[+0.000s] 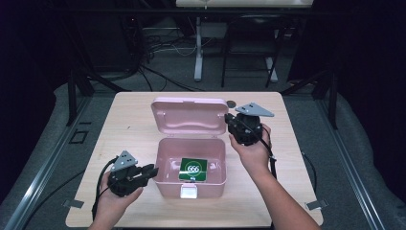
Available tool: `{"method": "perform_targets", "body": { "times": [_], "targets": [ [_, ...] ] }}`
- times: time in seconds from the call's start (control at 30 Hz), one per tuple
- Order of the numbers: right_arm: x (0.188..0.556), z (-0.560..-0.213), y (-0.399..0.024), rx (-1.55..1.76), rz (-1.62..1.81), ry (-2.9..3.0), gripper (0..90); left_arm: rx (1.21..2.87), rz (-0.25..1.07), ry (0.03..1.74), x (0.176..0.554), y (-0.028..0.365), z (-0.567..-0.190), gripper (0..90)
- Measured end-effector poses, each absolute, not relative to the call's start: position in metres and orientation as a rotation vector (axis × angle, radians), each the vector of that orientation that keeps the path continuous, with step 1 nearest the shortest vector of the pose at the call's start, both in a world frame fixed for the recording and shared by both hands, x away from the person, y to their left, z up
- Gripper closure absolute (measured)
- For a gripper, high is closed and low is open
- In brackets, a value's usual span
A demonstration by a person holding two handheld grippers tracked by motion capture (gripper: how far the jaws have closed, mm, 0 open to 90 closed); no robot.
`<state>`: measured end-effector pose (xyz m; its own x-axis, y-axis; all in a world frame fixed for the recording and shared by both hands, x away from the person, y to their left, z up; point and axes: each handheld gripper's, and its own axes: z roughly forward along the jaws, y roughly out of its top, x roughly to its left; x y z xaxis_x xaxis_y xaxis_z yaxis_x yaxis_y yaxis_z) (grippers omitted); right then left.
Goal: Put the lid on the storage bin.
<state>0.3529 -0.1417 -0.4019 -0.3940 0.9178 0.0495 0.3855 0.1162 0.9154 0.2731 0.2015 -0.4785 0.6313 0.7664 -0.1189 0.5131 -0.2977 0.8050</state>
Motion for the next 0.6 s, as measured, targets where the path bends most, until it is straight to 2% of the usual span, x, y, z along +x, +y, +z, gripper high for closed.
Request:
{"method": "perform_targets", "body": {
  "times": [0.6],
  "targets": [
    [0.332,-0.41,-0.142,1.239,1.297,1.808,85.8,1.976,0.364,1.004,0.273,0.202,-0.479,73.9]
  ]
}}
